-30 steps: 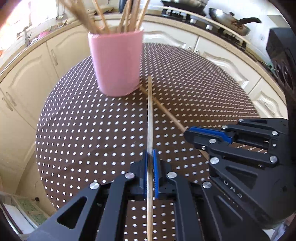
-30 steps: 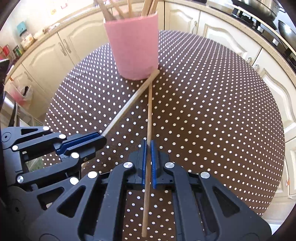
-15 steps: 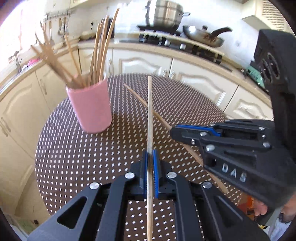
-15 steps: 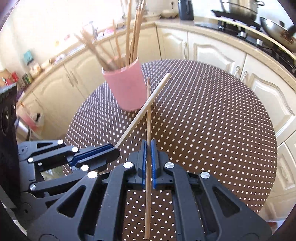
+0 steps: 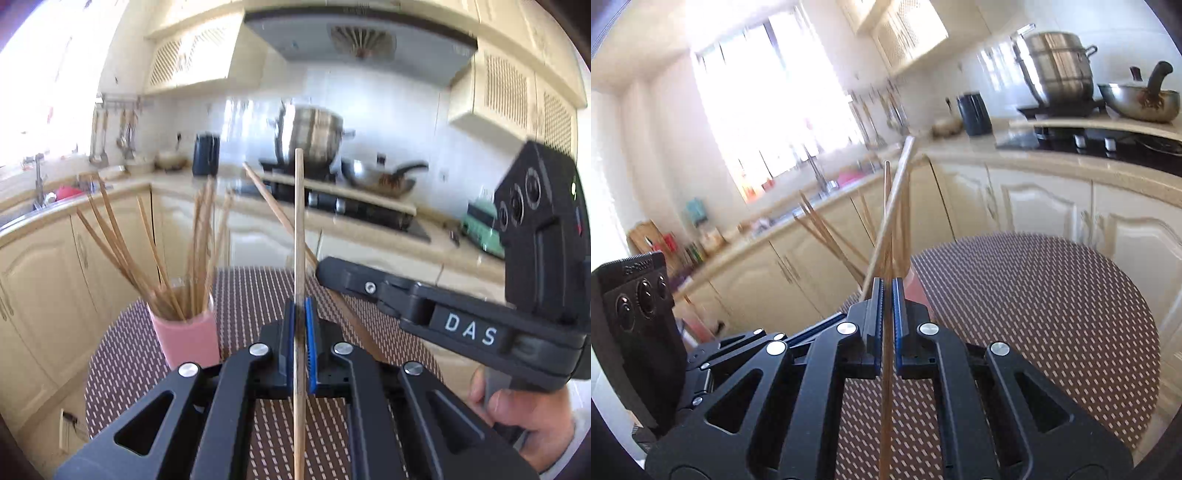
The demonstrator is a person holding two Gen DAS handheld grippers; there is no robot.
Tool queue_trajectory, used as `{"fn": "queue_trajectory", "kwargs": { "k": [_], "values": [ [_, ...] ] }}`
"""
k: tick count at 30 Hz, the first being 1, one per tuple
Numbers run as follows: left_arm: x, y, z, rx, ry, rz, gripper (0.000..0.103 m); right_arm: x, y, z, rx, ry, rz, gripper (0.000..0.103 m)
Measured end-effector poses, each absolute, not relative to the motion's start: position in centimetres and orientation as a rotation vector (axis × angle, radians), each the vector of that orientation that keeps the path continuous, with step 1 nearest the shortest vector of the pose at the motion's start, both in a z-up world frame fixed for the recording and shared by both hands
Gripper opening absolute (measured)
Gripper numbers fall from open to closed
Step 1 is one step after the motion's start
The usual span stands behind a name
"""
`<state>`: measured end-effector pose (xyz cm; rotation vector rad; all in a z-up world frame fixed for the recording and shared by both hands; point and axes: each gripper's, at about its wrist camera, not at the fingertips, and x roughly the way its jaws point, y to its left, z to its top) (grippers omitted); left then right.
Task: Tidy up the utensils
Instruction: 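Lift both chopsticks upright and carry them over the pink cup, then lower both held chopsticks into the pink cup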
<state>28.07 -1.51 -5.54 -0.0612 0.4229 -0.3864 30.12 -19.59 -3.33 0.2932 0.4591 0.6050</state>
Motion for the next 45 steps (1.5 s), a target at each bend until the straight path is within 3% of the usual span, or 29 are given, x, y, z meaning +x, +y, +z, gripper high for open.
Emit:
{"fn": "queue_trajectory", "kwargs": {
  "k": [12, 25, 45],
  "values": [
    [32.0, 4.0, -4.0, -0.222, 0.202, -0.332, 0.006, 35.5, -15.5, -2.9, 0.342, 0.312, 0.737, 0.005],
    [37.6, 6.6, -6.3, -0.263, 0.041, -0.178, 0.006, 41.7, -11.8, -7.3, 0.392, 0.159, 0.779, 0.005],
    [40.3, 7.3, -8.9, -0.289, 0.054, -0.171, 0.006, 43.9, -11.1, -9.6, 0.345, 0.117, 0.870, 0.005]
  ]
}}
